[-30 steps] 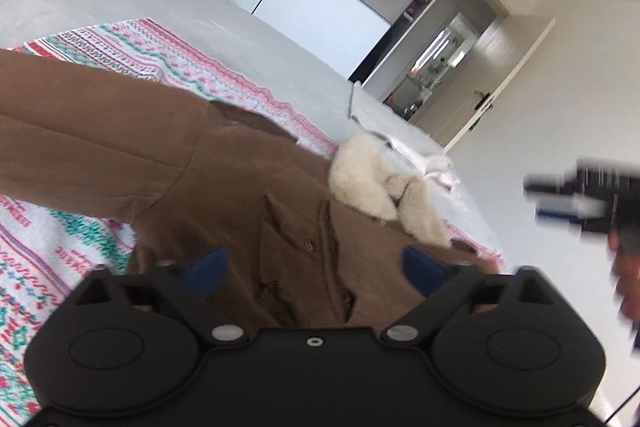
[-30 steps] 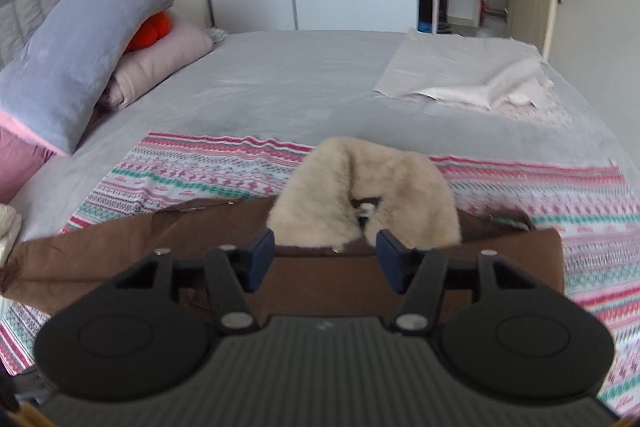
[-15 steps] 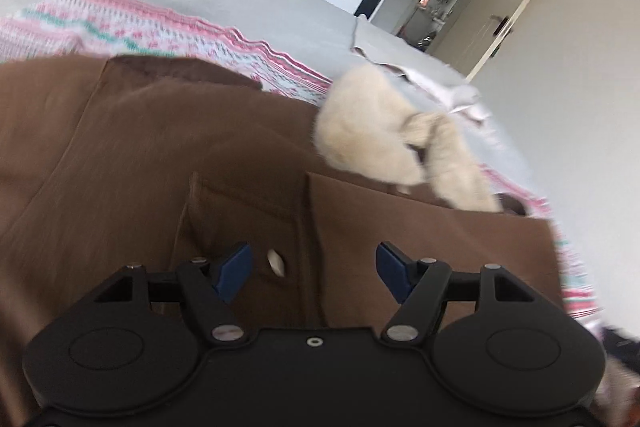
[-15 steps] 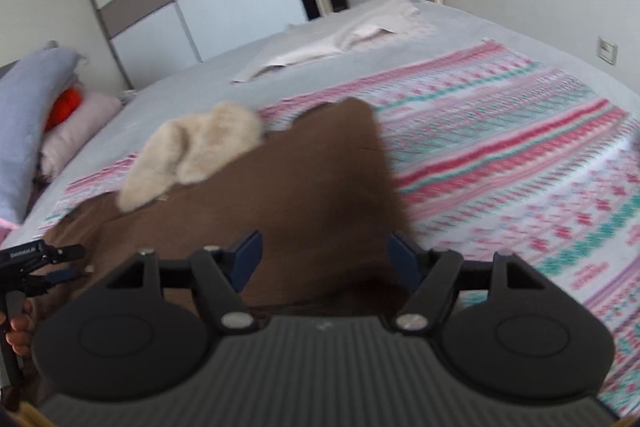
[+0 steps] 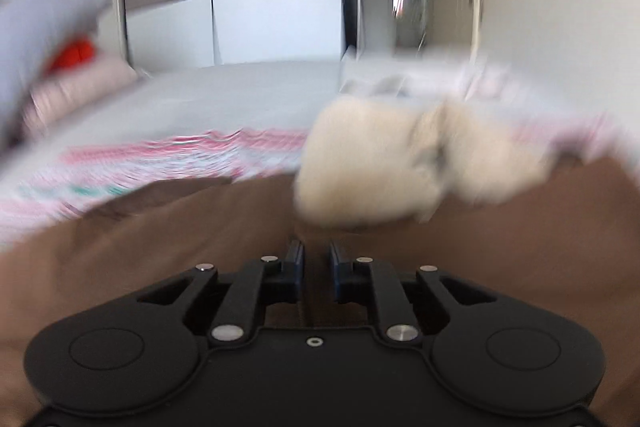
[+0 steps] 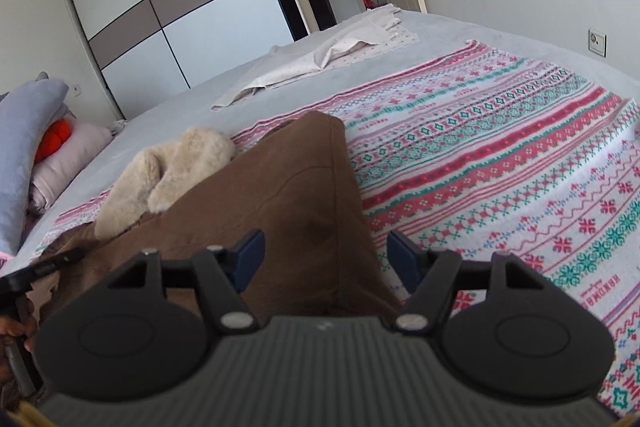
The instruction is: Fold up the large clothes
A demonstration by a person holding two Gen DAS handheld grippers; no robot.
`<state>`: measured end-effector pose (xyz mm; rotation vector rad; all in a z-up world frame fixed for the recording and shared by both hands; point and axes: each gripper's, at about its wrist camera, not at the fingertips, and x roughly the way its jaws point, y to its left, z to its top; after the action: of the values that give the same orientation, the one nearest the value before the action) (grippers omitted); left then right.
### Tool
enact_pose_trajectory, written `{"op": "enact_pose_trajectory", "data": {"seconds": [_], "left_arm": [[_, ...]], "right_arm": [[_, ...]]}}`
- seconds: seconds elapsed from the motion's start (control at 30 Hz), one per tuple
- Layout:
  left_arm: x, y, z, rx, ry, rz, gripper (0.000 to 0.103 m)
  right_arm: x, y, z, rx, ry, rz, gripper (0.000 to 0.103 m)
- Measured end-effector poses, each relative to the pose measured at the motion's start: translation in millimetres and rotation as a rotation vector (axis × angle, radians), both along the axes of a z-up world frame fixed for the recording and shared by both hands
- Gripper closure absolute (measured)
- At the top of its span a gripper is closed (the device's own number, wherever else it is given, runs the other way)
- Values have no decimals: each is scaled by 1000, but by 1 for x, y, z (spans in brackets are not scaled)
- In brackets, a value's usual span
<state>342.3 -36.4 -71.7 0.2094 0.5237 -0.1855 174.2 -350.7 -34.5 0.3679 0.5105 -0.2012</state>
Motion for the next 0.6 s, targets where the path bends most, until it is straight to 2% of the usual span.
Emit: {"op": "enact_pose_trajectory", "data": {"seconds": [0.03, 0.07, 0.1, 0.13, 0.17, 0.23, 0.27, 0.3, 0.33, 0.4, 0.43, 0.47, 0.53, 0.57, 0.6], "left_arm": [[1, -7, -3, 79, 2, 16, 86], [-3, -8, -1, 101, -22, 22, 86], [-9, -6, 5, 78, -52, 22, 85], [-16, 0, 11, 18, -73, 6, 84], [-23, 6, 17, -49, -79, -14, 76], [-29, 12, 20, -132, -23, -61, 65], [-29, 12, 17, -135, 36, -90, 58], [-27, 10, 10, -118, 113, -122, 54], [-27, 6, 1, -81, 154, -134, 53], [-32, 6, -5, -42, 133, -125, 46], [-32, 8, -2, -52, 151, -115, 46], [-30, 12, 2, -74, 180, -103, 46], [-35, 22, 14, -137, 245, -70, 45], [-39, 29, 21, -175, 263, -72, 38], [-46, 38, 27, -207, 268, -83, 27]], "right_arm": [[2, 2, -1, -10, 5, 2, 36], [3, 6, -1, -31, 10, 2, 36], [3, 9, -1, -55, 15, 0, 36], [3, 11, 0, -76, 15, 4, 36], [2, 14, 2, -89, 10, 13, 37], [0, 17, 5, -98, -2, 30, 37], [-1, 19, 6, -98, -1, 38, 37], [0, 20, 5, -97, 7, 45, 37], [1, 21, 2, -98, 21, 51, 37], [6, 26, -10, -118, 96, 63, 37], [11, 30, -20, -170, 172, 48, 37], [13, 35, -28, -230, 216, 28, 37], [8, 40, -27, -249, 205, 19, 37], [5, 39, -21, -227, 207, 9, 36], [2, 38, -14, -199, 194, 2, 35]]}}
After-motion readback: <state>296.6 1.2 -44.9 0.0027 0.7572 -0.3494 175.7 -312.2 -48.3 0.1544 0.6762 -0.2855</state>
